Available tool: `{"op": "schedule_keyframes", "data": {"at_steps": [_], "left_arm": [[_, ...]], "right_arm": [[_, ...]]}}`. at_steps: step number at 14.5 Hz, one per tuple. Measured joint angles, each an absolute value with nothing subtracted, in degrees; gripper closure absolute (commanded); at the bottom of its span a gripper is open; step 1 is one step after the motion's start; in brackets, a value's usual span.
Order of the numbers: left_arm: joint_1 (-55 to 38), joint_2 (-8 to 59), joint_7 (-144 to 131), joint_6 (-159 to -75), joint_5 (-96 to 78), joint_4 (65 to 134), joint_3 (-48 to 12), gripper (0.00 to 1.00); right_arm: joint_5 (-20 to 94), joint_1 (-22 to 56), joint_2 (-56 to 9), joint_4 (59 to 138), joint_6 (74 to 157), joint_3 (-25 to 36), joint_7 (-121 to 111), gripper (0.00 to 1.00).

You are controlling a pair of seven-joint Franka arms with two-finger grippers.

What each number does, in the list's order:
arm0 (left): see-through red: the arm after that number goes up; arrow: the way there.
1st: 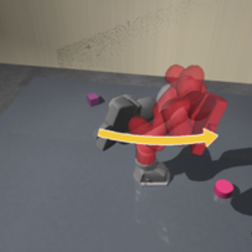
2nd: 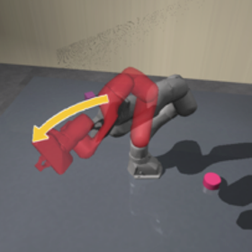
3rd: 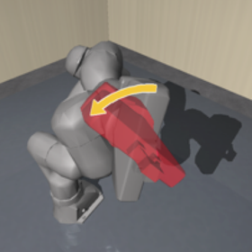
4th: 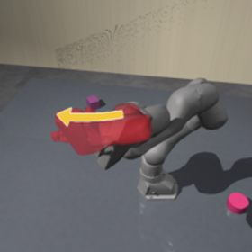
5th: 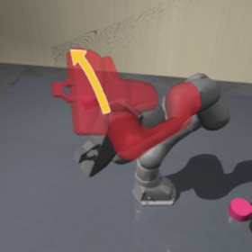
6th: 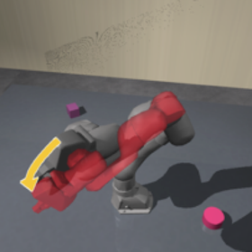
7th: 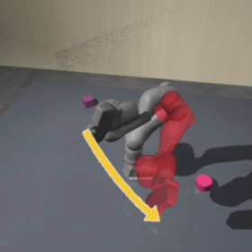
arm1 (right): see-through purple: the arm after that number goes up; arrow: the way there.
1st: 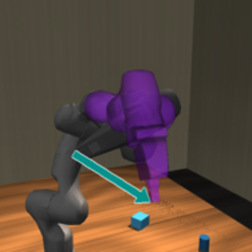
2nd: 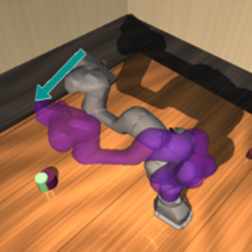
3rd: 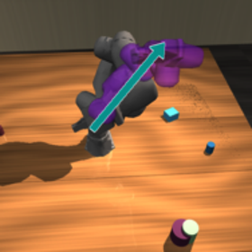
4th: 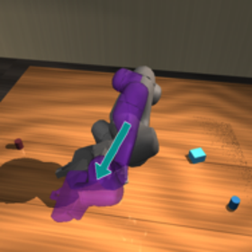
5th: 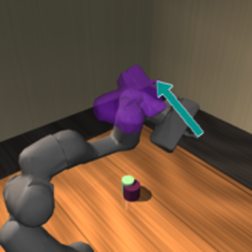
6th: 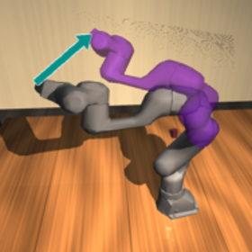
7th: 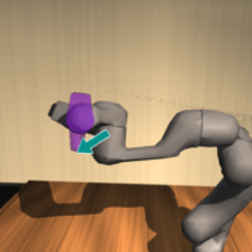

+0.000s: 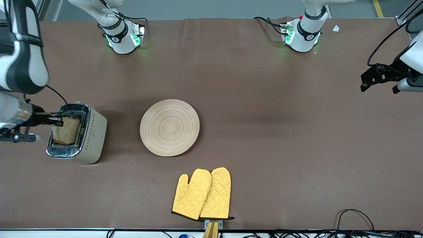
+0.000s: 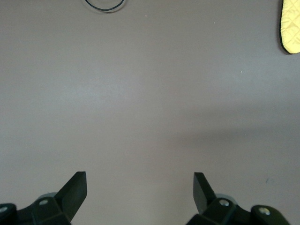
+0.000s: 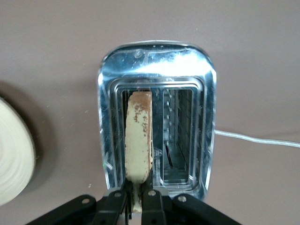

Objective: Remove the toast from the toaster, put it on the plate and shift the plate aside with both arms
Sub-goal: 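Reach the right gripper to the toaster and grasp the toast slice, then lift the toast out of the toaster with the right gripper, then lower the toast onto the wooden plate and open the right gripper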

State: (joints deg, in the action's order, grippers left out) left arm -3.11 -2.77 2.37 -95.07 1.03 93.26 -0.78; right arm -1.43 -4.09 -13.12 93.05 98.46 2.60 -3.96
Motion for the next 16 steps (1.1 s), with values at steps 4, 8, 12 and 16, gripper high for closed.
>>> {"op": "schedule_keyframes", "data": {"at_steps": [4, 8, 12, 16], "left_arm": [[-3.11, -2.75, 2.37, -94.98, 1.03, 93.25, -0.77, 0.0], [-3.07, -2.6, 2.37, -94.95, 1.03, 93.19, -0.7, 0.0], [-3.1, -2.48, 2.37, -94.96, 1.03, 92.26, -0.7, 0.0], [-3.11, -2.23, 2.37, -94.96, 1.07, 92.05, -0.7, 0.0]], "right_arm": [[6.36, -1.61, -11.53, 87.09, 89.6, 1.34, -2.47, 0.99], [18.49, -0.83, -13.91, 94.24, 95.41, 1.3, -1.87, 1.0], [31.93, 4.42, -15.91, 104.64, 107.08, 1.11, -1.84, 1.0], [39.52, 12.81, -16.0, 109.88, 113.03, 0.87, -1.4, 1.0]]}}
